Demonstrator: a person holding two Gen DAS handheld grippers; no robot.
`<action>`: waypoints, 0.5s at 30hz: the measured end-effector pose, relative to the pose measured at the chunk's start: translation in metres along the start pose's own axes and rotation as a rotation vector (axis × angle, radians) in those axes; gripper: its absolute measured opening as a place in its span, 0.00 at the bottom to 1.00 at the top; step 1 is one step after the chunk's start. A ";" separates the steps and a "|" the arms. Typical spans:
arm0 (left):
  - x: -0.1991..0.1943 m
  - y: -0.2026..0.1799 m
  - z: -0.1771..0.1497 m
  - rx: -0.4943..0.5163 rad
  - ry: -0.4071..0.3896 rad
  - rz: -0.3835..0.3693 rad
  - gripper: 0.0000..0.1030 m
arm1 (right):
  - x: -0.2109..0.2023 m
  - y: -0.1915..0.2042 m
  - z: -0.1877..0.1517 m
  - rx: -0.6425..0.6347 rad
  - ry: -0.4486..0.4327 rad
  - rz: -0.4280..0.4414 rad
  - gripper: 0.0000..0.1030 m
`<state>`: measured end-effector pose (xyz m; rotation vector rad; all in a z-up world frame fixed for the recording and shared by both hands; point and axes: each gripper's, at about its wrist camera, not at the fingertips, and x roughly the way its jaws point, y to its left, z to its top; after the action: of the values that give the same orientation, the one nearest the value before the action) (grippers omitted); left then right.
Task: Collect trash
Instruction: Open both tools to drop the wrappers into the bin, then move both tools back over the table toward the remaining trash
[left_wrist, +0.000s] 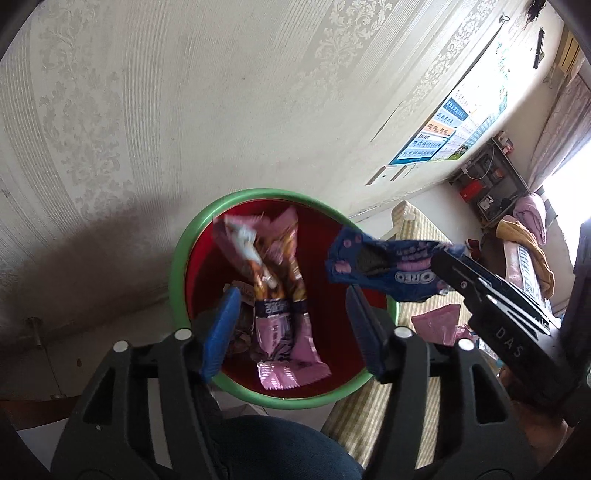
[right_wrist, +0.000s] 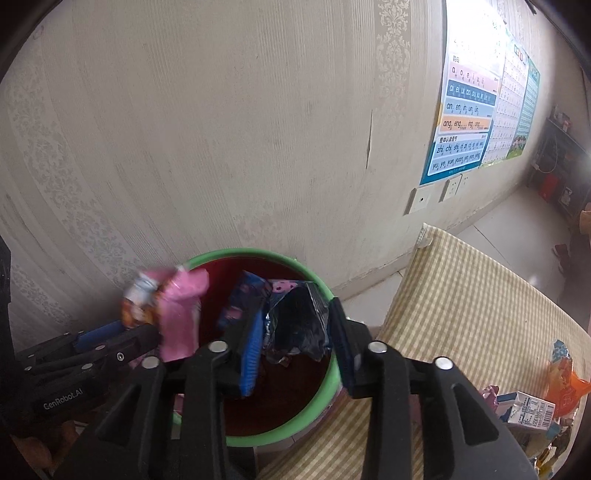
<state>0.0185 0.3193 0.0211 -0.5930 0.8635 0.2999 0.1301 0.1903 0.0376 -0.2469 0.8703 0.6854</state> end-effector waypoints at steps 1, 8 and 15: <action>0.000 0.001 -0.001 0.000 -0.002 0.002 0.66 | 0.001 0.000 -0.001 0.001 0.002 -0.003 0.47; -0.009 0.009 -0.008 -0.018 -0.017 0.014 0.86 | -0.011 -0.006 -0.006 0.026 -0.001 0.008 0.66; -0.023 -0.003 -0.015 0.006 -0.030 0.004 0.95 | -0.040 -0.015 -0.016 0.054 -0.021 0.013 0.72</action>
<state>-0.0041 0.3075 0.0326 -0.5801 0.8368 0.3092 0.1117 0.1538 0.0574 -0.1851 0.8696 0.6747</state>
